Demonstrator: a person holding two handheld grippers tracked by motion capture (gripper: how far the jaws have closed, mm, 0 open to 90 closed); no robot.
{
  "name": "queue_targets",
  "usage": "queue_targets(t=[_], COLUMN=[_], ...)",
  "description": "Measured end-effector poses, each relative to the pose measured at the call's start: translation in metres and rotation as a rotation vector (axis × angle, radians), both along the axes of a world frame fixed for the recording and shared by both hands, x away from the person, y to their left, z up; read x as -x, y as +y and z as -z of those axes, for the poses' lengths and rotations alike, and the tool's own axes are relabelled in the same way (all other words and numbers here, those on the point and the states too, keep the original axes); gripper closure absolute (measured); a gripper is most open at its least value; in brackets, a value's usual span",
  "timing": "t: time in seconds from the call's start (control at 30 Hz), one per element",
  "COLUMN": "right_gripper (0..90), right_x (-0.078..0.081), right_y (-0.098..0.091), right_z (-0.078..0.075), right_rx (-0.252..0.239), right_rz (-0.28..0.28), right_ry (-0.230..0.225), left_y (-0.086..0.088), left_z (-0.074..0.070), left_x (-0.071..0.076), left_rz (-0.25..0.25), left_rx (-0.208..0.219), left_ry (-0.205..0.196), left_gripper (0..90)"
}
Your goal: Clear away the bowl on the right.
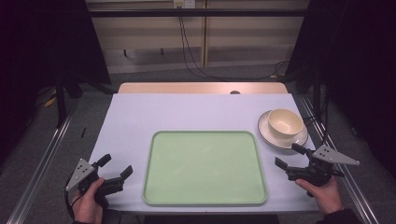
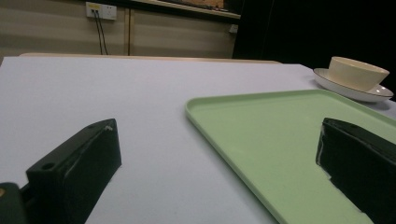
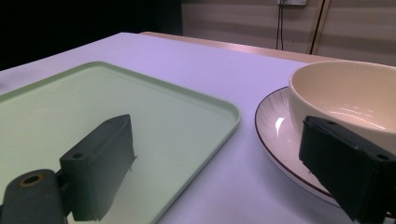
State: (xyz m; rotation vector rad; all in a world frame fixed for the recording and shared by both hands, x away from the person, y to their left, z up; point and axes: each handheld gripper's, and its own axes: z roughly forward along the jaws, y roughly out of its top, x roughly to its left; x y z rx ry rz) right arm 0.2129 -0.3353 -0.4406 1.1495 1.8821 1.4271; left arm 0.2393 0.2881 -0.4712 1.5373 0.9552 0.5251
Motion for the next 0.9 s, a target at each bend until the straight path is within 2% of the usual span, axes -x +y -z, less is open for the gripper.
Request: queue_targets(t=[0.27, 0.5, 0.63, 0.73, 0.9], right_gripper=[9.1, 15.2, 12.2, 8.5, 10.9], right_x=[-0.0006, 0.0004, 0.0008, -0.0001, -0.001], right_y=[0.0006, 0.0009, 0.0006, 0.0009, 0.0], right_z=[0.0006, 0.0011, 0.001, 0.0006, -0.0002], right_rx=[0.009, 0.019, 0.028, 0.018, 0.036], right_rz=[-0.009, -0.012, -0.005, -0.003, 0.004], right_ry=[0.014, 0.009, 0.0, 0.023, 0.019], left_y=[0.0002, -0.0004, -0.0003, 0.0, 0.0005], left_z=[0.0001, -0.0001, -0.0002, -0.0001, -0.0001], left_x=[0.0002, 0.0007, 0.0009, 0.0009, 0.0008], left_rz=[-0.005, 0.0, -0.001, -0.001, -0.003], left_rx=[0.002, 0.0, -0.002, -0.002, -0.003], left_ry=[0.002, 0.002, 0.002, 0.003, 0.002], left_gripper=[0.1, 0.1, 0.1, 0.1, 0.1])
